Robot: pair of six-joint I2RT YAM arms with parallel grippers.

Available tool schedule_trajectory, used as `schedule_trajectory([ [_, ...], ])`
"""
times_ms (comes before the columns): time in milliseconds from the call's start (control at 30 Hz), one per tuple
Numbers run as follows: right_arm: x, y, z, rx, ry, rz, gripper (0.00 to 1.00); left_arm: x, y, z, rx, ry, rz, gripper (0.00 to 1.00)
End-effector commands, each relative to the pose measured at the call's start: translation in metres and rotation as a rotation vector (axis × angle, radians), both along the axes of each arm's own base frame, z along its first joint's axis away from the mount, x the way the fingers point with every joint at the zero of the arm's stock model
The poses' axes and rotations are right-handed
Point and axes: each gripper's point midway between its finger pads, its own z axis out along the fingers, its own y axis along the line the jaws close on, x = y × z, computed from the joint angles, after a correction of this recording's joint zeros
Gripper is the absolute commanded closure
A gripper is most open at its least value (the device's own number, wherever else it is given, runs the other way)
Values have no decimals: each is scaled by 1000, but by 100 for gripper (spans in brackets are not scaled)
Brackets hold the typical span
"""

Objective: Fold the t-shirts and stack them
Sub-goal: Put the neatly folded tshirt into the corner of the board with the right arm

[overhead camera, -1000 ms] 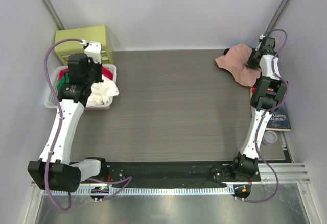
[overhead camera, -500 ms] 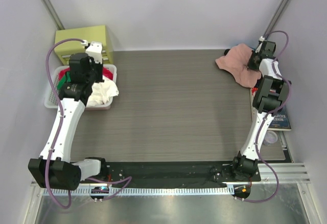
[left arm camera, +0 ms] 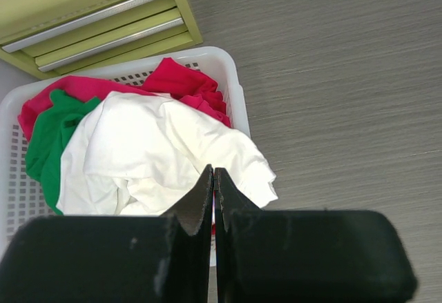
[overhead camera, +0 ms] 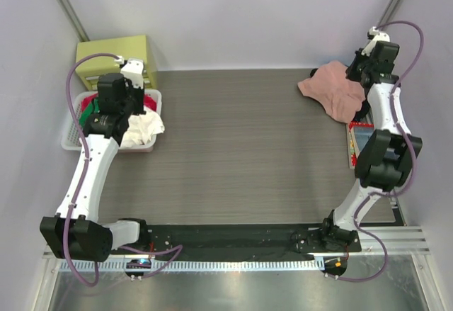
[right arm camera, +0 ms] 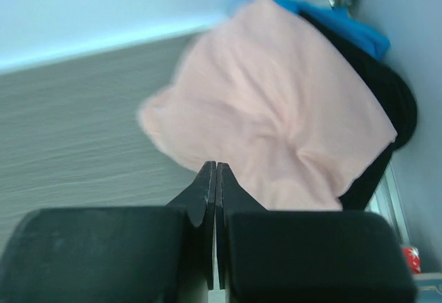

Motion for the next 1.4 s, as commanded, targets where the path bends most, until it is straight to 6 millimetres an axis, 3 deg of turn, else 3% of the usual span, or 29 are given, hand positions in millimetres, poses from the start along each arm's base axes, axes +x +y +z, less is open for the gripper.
schedule_trajectory([
  [0,-43,43,80,35,-164,87,99,-5,-3,11,-31,-39,-10,100],
  [33,-66,52,111,12,-212,92,99,-6,-3,11,-34,-41,-9,100],
  [100,-93,68,118,-30,-217,121,99,-10,-9,15,-59,-54,-32,100],
  [133,-124,78,153,-76,-303,136,99,-11,-9,19,-63,-64,-34,100],
  [167,-138,75,153,-128,-304,100,99,-13,-9,19,-60,-52,-33,99],
  [267,-195,76,186,-251,-425,64,99,-13,7,44,-2,-106,38,90],
  [367,-222,69,183,-336,-456,31,96,-17,43,63,109,-195,198,51],
  [400,-225,64,173,-336,-418,9,84,-20,53,73,135,-245,248,28],
  [467,-223,50,156,-272,-343,-104,60,-29,73,84,170,-280,362,17],
  [500,-225,43,136,-257,-251,-148,34,-33,77,86,179,-299,384,0],
  [567,-222,50,120,-183,-187,-130,20,-37,77,85,164,-303,381,0],
  [600,-218,61,105,-150,-140,-68,7,-39,76,75,162,-287,376,0],
  [633,-218,60,98,-144,-120,-68,2,-42,76,81,119,-335,394,0],
  [767,-229,47,109,-193,-152,-132,0,-56,103,58,31,-316,648,0],
  [800,-231,47,112,-192,-165,-137,0,-64,114,66,52,-318,728,0],
  [833,-235,45,115,-188,-182,-159,0,-67,118,47,86,-224,768,0],
  [867,-236,49,116,-153,-193,-160,0,-69,120,55,78,-217,794,0],
  [900,-235,53,112,-123,-186,-158,0,-75,123,50,94,-172,828,0],
  [1000,-234,60,83,-49,-49,-126,0,-79,110,25,51,3,799,0],
  [1067,-227,57,42,-45,129,-95,0,-83,103,17,-3,34,786,0],
  [1133,-223,55,23,-48,206,-82,0,-83,101,9,-14,21,776,0],
  [1200,-224,55,16,-51,214,-81,0,-85,110,27,3,-82,800,0],
  [1233,-226,56,22,-54,184,-82,0,-89,114,24,18,-98,814,0],
  [1300,-227,63,25,-30,129,-60,0,-94,120,40,32,-176,823,0],
  [1333,-228,65,35,-33,78,-54,0,-95,119,34,42,-177,813,0],
  [1367,-230,68,32,-24,78,-42,0,-95,120,43,36,-220,804,0],
])
